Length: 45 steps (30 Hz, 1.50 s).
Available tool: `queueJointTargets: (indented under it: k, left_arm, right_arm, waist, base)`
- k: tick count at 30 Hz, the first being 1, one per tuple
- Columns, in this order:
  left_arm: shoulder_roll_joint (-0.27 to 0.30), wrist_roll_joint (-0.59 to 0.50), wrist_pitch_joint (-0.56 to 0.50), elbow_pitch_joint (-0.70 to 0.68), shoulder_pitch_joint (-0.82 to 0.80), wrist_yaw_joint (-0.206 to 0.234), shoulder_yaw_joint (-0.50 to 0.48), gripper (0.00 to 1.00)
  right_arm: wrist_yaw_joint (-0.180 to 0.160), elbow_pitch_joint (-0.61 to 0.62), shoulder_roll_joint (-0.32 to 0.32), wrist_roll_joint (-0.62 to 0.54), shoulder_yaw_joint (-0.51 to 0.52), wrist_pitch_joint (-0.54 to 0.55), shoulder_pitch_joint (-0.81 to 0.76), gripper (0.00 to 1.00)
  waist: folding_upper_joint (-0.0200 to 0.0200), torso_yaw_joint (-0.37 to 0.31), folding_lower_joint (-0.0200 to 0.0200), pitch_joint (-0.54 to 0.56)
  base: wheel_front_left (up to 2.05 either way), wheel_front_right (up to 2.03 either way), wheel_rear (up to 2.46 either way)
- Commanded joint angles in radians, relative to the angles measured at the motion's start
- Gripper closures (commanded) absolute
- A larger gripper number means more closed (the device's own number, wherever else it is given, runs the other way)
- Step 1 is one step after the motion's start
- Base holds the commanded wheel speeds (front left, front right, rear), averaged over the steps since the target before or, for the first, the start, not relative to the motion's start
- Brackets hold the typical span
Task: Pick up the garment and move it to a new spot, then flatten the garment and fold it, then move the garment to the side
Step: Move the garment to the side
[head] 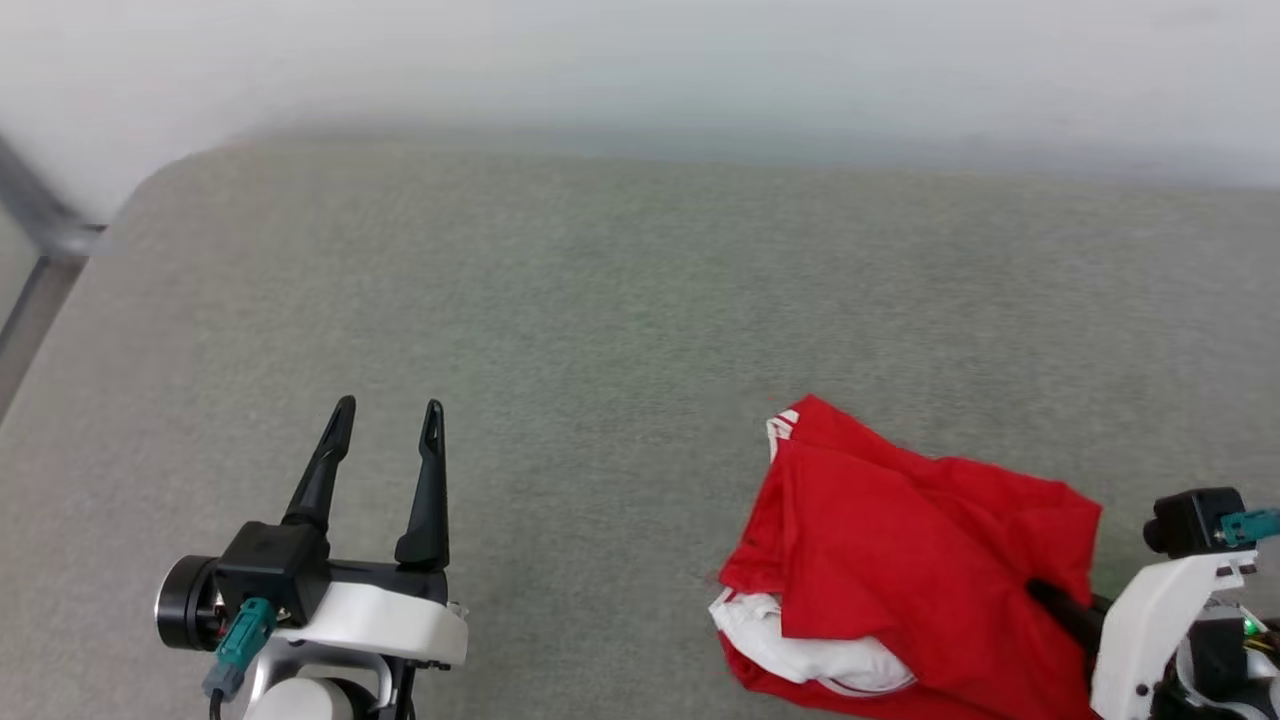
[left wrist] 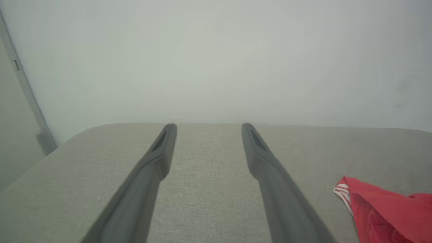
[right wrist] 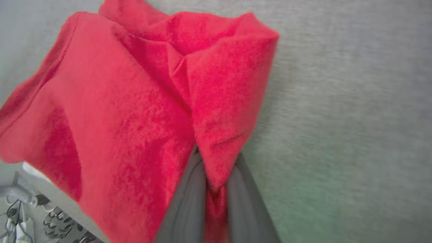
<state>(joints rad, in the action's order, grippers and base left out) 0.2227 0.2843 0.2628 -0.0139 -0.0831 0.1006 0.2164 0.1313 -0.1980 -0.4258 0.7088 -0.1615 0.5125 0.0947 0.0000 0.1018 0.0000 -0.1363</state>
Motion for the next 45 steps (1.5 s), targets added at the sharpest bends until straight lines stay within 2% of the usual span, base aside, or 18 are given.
queueJointTargets:
  k: [1, 6, 8, 9, 10, 12, 18, 23, 29, 33, 38, 39, 40, 41, 45]
  left_arm:
    - [0.004, -0.005, 0.001, -0.007, 0.01, 0.001, 0.0, 0.0]
    - [0.013, -0.003, -0.003, -0.044, 0.015, 0.011, -0.007, 0.0]
    - [0.015, -0.005, -0.007, -0.046, 0.009, 0.008, -0.003, 0.0]
    - [0.019, -0.008, -0.012, -0.062, -0.001, 0.011, -0.003, 0.0]
    - [0.019, -0.008, -0.012, -0.062, -0.001, 0.011, -0.003, 0.0]
    - [0.032, -0.018, -0.023, -0.082, -0.022, 0.006, 0.006, 0.0]
    - [0.046, -0.041, -0.049, -0.123, -0.096, -0.006, 0.024, 0.0]
    - [0.062, -0.067, -0.078, -0.155, -0.188, -0.026, 0.045, 0.0]
    - [0.073, -0.089, -0.093, -0.186, -0.267, -0.046, 0.066, 0.0]
    - [0.073, -0.1, -0.098, -0.196, -0.305, -0.055, 0.084, 0.0]
    - [0.068, -0.103, -0.099, -0.187, -0.336, -0.067, 0.102, 0.0]
    - [0.067, -0.102, -0.098, -0.183, -0.34, -0.068, 0.106, 0.0]
    - [0.066, -0.1, -0.097, -0.178, -0.344, -0.071, 0.109, 0.0]
    - [0.064, -0.099, -0.095, -0.175, -0.348, -0.072, 0.112, 0.0]
    - [0.05, -0.086, -0.076, -0.139, -0.325, -0.066, 0.122, 0.0]
  right_arm:
    - [-0.001, -0.001, -0.004, -0.004, 0.006, 0.003, -0.015, 1.0]
    - [-0.001, 0.014, -0.023, -0.077, 0.072, 0.062, -0.019, 1.0]
    - [-0.001, 0.014, -0.025, -0.092, 0.089, 0.062, -0.014, 1.0]
    - [-0.001, 0.008, -0.012, -0.107, 0.105, 0.073, 0.005, 1.0]
    - [-0.001, 0.008, -0.012, -0.107, 0.105, 0.073, 0.005, 1.0]
    - [-0.001, -0.001, 0.009, -0.14, 0.13, 0.056, 0.053, 1.0]
    - [-0.001, -0.056, 0.009, -0.212, 0.16, -0.006, 0.175, 1.0]
    - [-0.001, -0.15, -0.023, -0.268, 0.23, -0.087, 0.317, 1.0]
    - [-0.001, -0.275, -0.105, -0.352, 0.333, -0.166, 0.462, 1.0]
    - [-0.001, -0.347, -0.136, -0.402, 0.398, -0.212, 0.535, 1.0]
    - [-0.001, -0.428, -0.136, -0.453, 0.437, -0.283, 0.589, 1.0]
    - [-0.001, -0.446, -0.128, -0.464, 0.444, -0.296, 0.593, 0.7]
    - [-0.001, -0.461, -0.123, -0.475, 0.448, -0.311, 0.599, 0.24]
    - [-0.001, -0.479, -0.117, -0.48, 0.461, -0.325, 0.608, 0.0]
    - [-0.001, -0.536, -0.1, -0.558, 0.538, -0.443, 0.612, 0.0]
  waist:
    - [0.0, -0.055, 0.0, 0.034]
    - [0.0, -0.191, 0.0, 0.01]
    - [0.0, -0.21, 0.0, 0.0]
    - [0.0, -0.258, 0.0, -0.027]
    - [0.0, -0.258, 0.0, -0.027]
    - [0.0, -0.322, 0.0, -0.082]
    - [0.0, -0.387, 0.0, -0.199]
    - [0.0, -0.397, 0.0, -0.321]
    - [0.0, -0.374, 0.0, -0.431]
    - [0.0, -0.357, 0.0, -0.471]
    - [0.0, -0.337, 0.0, -0.489]
    - [0.0, -0.334, 0.0, -0.489]
    - [0.0, -0.33, 0.0, -0.489]
    - [0.0, -0.326, 0.0, -0.488]
    - [0.0, -0.304, 0.0, -0.443]
  base:
    - [0.0, 0.0, 0.0]
    - [0.0, 0.0, 0.0]
    - [0.0, 0.0, 0.0]
    - [0.0, 0.0, 0.0]
    - [0.0, 0.0, 0.0]
    - [0.0, 0.0, 0.0]
    - [0.0, 0.0, 0.0]
    - [0.0, 0.0, 0.0]
    - [0.0, 0.0, 0.0]
    - [0.0, 0.0, 0.0]
    - [0.0, 0.0, 0.0]
    - [0.0, 0.0, 0.0]
    - [0.0, 0.0, 0.0]
    - [0.0, 0.0, 0.0]
    - [0.0, 0.0, 0.0]
